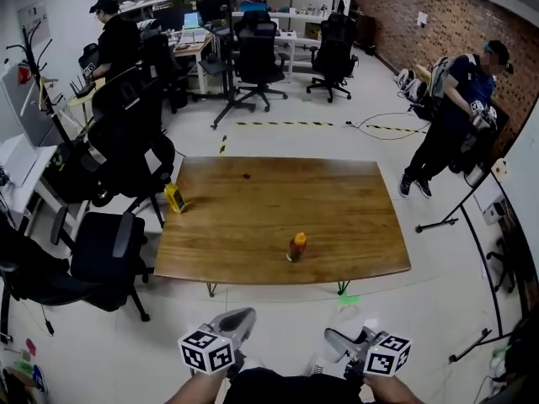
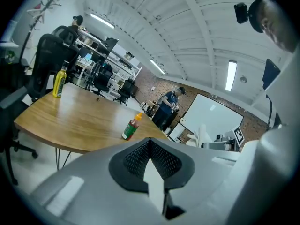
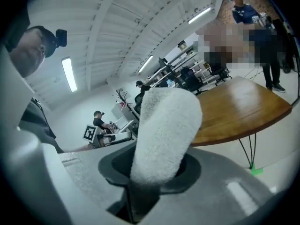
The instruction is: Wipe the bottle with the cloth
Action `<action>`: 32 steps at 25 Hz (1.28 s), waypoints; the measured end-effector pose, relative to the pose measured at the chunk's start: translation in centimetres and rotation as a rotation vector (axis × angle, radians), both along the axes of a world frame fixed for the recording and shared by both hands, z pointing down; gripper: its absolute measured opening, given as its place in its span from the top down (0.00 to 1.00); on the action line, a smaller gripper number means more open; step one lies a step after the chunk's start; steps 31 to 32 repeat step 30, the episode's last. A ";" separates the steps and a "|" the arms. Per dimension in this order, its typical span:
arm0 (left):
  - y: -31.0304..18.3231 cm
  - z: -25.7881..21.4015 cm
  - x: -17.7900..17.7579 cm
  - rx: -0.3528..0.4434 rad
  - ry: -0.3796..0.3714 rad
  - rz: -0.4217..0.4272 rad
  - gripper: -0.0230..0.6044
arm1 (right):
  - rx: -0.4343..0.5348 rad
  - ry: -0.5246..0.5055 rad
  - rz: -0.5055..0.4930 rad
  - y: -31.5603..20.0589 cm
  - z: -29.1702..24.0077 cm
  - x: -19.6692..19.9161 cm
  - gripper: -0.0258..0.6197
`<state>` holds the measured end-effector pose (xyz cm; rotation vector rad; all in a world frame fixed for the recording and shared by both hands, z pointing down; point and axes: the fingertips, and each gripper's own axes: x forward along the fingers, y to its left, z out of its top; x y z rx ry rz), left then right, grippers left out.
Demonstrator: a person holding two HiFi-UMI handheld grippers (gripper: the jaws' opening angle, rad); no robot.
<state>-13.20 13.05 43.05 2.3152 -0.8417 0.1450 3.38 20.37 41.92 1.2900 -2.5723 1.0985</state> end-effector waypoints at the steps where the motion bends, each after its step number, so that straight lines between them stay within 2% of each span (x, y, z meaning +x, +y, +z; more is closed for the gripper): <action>1: 0.1 -0.1 0.2 0.000 0.000 -0.017 0.94 | 0.002 0.006 -0.013 0.1 0.0 0.2 0.79; 8: 0.9 -1.2 2.9 0.058 -0.051 -0.046 0.94 | 0.031 0.041 -0.069 0.1 0.2 1.7 0.80; 12: 1.5 -1.5 4.3 0.082 -0.082 -0.020 0.94 | 0.045 0.052 -0.089 -0.1 0.4 2.8 0.80; 17: 1.6 -1.4 4.9 0.077 -0.095 -0.019 0.94 | 0.054 0.058 -0.118 -0.2 0.3 3.2 0.80; 32: 1.1 -1.3 6.2 0.103 -0.127 0.012 0.94 | 0.067 0.048 -0.120 -0.4 0.2 3.3 0.81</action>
